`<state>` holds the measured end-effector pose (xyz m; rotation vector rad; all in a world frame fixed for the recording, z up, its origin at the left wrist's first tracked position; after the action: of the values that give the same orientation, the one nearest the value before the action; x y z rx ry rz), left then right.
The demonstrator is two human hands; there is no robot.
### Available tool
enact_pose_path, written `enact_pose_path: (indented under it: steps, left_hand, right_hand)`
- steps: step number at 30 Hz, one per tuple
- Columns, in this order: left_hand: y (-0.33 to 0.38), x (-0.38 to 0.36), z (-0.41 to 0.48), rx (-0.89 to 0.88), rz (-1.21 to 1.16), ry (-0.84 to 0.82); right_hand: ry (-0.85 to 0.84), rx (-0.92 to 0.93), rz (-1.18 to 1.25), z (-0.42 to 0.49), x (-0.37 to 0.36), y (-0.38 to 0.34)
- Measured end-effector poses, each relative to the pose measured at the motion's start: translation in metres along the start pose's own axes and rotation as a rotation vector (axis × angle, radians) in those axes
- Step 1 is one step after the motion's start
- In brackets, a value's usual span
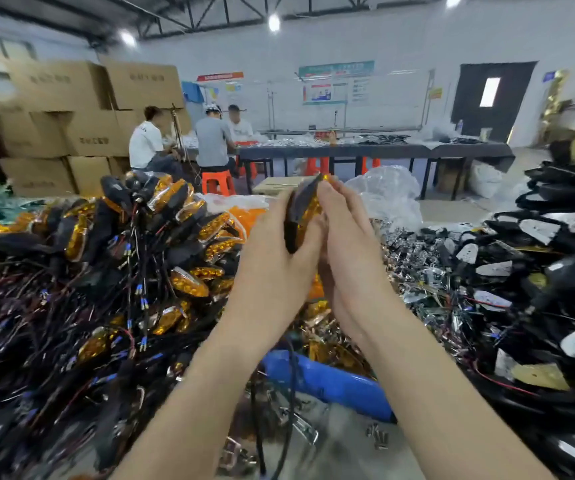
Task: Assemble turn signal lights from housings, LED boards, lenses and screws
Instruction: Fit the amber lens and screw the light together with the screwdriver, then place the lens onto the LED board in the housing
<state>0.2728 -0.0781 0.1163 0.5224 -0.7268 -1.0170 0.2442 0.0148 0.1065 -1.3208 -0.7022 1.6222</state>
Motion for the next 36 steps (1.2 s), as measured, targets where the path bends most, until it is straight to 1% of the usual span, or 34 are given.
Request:
enact_pose_path:
  steps: [3,5,7,9,12,14,19,22,24,26,28,31,36]
  left_hand:
    - [-0.011,0.044,0.054,-0.079,0.269,0.036]
    - [-0.026,0.074,0.092,-0.083,0.432,0.073]
    - [-0.047,0.103,0.130,-0.014,0.572,0.091]
    - [-0.073,0.129,0.163,0.100,0.732,0.068]
    - [-0.105,0.155,0.184,0.300,0.842,0.016]
    - [-0.120,0.160,0.183,0.357,0.895,0.008]
    - [-0.142,0.147,0.163,0.293,0.887,-0.015]
    - [-0.148,0.135,0.142,0.267,0.870,0.025]
    - [-0.147,0.123,0.130,0.250,0.905,0.027]
    - [-0.144,0.109,0.121,0.202,0.920,0.041]
    - [-0.139,0.090,0.112,0.134,0.861,0.038]
    - [-0.128,0.049,0.095,-0.004,0.784,-0.032]
    - [-0.114,-0.025,0.060,-0.134,0.665,-0.209]
  right_hand:
    - [-0.035,0.023,-0.025,0.015,-0.031,-0.004]
    - [-0.046,0.016,-0.065,0.020,-0.041,0.001]
    - [-0.053,-0.010,-0.093,0.024,-0.045,0.006]
    - [-0.045,-0.037,-0.096,0.026,-0.045,0.012]
    - [-0.033,-0.067,-0.093,0.028,-0.043,0.021]
    - [-0.027,-0.073,-0.117,0.029,-0.035,0.025]
    - [0.044,-0.082,-0.166,0.031,0.000,0.034]
    - [0.083,-0.110,-0.177,0.027,0.017,0.040]
    - [0.108,-0.117,-0.194,0.022,0.027,0.043]
    - [0.130,-0.130,-0.196,0.015,0.041,0.045]
    - [0.159,-0.147,-0.199,0.009,0.057,0.045]
    - [0.223,-0.169,-0.200,0.000,0.083,0.043]
    - [0.326,-0.190,-0.205,-0.014,0.124,0.038]
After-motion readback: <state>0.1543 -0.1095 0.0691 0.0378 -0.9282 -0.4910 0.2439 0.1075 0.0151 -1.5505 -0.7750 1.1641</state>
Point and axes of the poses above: each hand's wrist, its own z-axis towards the middle knuckle, its own x-axis out of the back of the hand, y = z × x, the point moved 2 cm from there along z, towards the middle knuckle, and after that the axes turned 5 degrees about y, right-handed, at the moved point
